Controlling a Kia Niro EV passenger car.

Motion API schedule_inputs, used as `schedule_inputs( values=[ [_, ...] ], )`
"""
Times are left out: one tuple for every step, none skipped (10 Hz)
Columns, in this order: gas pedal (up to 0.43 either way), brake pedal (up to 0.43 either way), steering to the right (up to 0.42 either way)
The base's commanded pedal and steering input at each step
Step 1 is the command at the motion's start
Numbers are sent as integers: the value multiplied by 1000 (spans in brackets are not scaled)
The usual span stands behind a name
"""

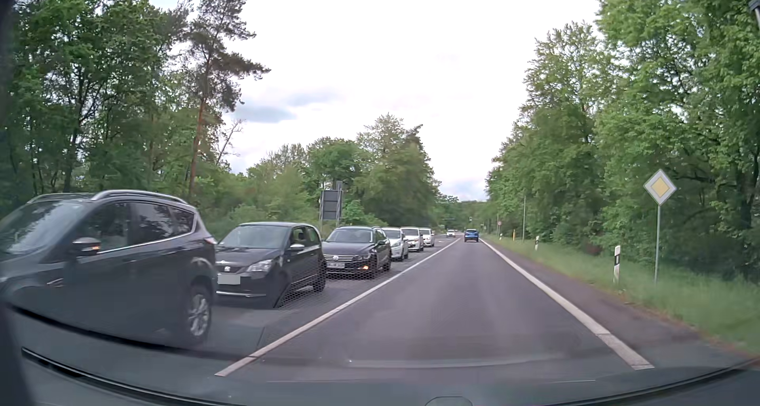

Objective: Follow the waypoints while adhering to traffic rules and regulations

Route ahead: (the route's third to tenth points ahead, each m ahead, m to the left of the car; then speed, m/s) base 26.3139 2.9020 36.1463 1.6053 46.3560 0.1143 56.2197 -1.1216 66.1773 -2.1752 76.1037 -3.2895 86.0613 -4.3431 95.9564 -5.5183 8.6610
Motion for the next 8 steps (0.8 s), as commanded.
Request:
schedule_inputs(
  values=[
    [421,0,116],
    [421,0,94],
    [429,0,77],
    [441,0,59],
    [441,0,47],
    [449,0,35],
    [449,0,25],
    [449,0,20]
  ],
)
